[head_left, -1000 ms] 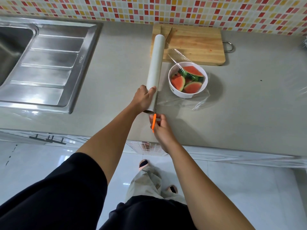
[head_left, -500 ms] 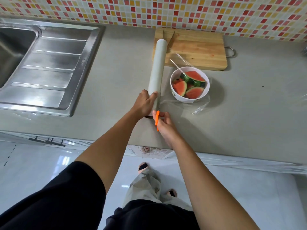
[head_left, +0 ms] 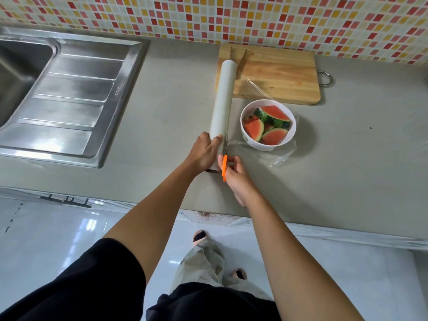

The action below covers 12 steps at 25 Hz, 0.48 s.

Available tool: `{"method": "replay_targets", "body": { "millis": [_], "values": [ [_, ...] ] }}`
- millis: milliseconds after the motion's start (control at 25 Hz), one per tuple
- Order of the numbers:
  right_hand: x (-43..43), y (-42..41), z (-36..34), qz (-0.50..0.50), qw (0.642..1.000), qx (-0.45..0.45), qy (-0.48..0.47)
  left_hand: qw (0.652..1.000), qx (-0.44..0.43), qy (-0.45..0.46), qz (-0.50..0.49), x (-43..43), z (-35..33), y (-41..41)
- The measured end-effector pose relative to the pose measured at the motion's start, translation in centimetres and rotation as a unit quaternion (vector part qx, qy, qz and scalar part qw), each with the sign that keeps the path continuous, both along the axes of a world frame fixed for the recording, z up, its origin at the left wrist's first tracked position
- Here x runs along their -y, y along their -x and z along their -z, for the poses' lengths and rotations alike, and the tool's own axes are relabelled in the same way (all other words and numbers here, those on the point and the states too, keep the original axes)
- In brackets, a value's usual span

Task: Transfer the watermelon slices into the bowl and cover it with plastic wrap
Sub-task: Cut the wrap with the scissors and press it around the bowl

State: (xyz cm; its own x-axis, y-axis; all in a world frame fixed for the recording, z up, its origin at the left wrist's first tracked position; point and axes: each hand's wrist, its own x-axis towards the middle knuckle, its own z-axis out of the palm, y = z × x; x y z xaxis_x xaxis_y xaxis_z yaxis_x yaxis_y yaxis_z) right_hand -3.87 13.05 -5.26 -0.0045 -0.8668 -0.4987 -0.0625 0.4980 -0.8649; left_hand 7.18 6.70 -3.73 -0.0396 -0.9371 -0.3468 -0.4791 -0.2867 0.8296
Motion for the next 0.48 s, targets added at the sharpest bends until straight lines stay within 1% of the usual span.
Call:
{"method": "replay_targets", "body": {
  "millis": [240, 480],
  "values": [
    [1.2, 0.6, 0.6, -0.009, 1.0, -0.011, 0.009, 1.0, -0.004, -0.009, 0.002, 0.0, -0.1, 0.1],
    [3.0, 1.0, 0.3, -0.002, 1.0, 0.023, 0.014, 1.0, -0.014, -0.007, 0.004, -0.2, 0.0, 0.1]
  ]
}}
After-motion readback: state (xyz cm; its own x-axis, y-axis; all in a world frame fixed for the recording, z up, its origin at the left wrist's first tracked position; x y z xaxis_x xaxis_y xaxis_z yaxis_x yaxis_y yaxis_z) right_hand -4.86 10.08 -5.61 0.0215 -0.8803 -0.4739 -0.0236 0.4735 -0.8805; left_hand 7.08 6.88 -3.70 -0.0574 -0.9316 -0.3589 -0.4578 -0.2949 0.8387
